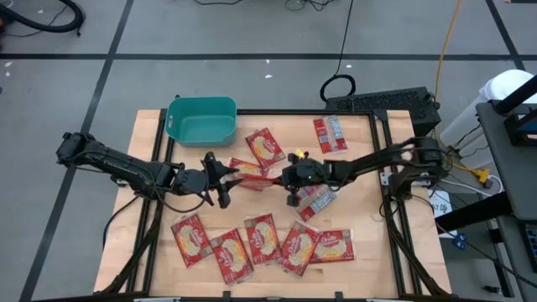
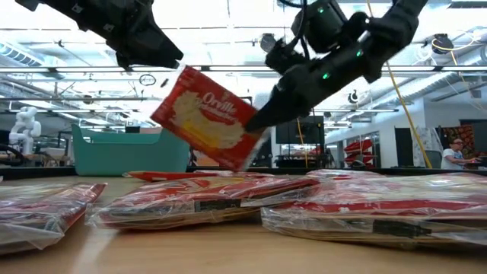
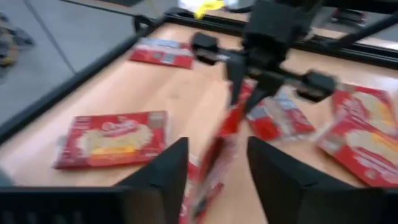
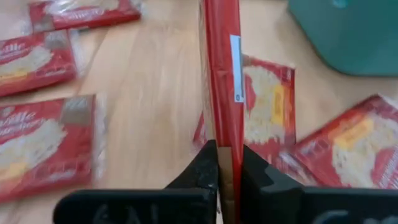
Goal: Sort popcorn bags into baskets
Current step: Put the red popcorn bag into the green bin
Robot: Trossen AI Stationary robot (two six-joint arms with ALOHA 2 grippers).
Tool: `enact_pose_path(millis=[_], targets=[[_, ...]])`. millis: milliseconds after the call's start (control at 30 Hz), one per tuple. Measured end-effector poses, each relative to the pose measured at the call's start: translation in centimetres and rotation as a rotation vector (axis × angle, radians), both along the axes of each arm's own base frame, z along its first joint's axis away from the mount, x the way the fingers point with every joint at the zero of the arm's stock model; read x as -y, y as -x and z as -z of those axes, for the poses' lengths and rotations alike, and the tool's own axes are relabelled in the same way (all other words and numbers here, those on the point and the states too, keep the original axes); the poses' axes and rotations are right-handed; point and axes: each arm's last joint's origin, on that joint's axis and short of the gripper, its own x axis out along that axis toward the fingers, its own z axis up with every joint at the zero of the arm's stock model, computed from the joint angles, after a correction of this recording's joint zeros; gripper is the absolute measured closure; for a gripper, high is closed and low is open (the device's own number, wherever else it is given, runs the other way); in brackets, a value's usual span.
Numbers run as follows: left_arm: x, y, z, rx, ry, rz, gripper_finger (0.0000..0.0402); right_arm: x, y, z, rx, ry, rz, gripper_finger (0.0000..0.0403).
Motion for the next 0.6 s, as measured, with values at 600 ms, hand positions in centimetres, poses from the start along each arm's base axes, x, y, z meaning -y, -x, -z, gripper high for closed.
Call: enact_pose_path(millis=[600], targets=[[-1.9, -4.6, 1.0, 0.124, -0.107, 0.109, 0.0089, 1.6, 4.0, -2.2, -0.237, -0.081, -0.035, 0.0388]])
